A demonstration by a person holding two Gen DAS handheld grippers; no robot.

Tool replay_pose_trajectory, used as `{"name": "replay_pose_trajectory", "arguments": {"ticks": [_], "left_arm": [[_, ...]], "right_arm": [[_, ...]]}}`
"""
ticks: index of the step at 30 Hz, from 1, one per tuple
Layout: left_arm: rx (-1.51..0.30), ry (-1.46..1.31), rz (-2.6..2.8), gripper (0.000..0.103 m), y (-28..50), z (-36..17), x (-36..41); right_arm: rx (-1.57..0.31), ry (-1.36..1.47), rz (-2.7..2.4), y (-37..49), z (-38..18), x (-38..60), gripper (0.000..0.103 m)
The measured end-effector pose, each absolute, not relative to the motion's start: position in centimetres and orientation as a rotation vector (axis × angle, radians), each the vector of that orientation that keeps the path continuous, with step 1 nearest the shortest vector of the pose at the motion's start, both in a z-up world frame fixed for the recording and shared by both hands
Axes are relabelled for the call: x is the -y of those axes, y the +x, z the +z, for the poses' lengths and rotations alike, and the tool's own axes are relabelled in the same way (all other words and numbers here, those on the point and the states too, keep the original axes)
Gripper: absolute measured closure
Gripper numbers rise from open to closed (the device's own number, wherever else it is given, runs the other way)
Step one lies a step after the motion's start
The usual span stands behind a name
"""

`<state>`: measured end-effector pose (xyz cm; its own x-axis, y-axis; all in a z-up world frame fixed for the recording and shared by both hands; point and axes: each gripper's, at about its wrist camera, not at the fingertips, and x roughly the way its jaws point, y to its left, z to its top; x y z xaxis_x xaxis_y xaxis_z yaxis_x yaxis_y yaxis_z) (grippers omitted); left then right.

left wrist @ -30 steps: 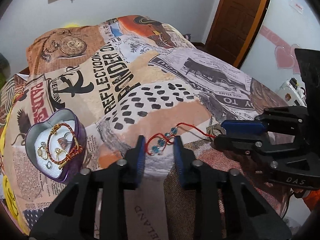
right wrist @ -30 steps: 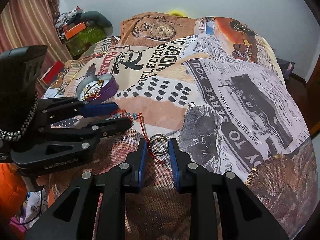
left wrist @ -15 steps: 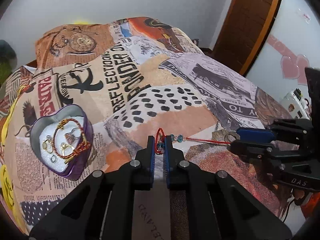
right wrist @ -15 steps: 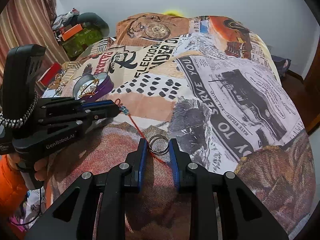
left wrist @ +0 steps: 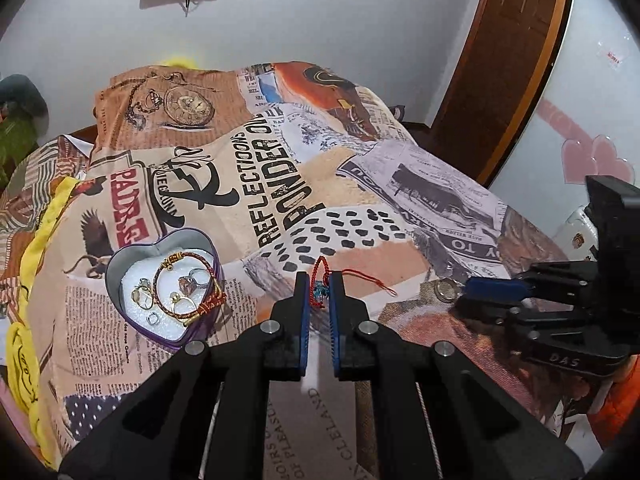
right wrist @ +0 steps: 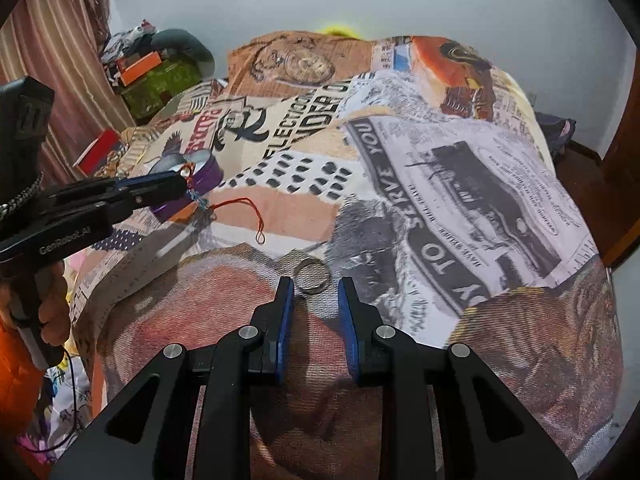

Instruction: Organize jewelry

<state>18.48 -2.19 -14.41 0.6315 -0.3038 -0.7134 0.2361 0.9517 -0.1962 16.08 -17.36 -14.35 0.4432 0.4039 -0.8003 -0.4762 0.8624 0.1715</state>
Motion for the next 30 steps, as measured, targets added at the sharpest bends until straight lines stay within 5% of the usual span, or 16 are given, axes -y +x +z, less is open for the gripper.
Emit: {"name": "replay_pose_trajectory", "arguments": {"ticks": [30], "left_arm": [[-0.651, -0.097, -0.207, 0.096, 15.9, -8.9, -2.3]], "right_arm": [[-0.834, -0.071, 0.564, 16.3, -10.8, 14.3, 0.083]]}}
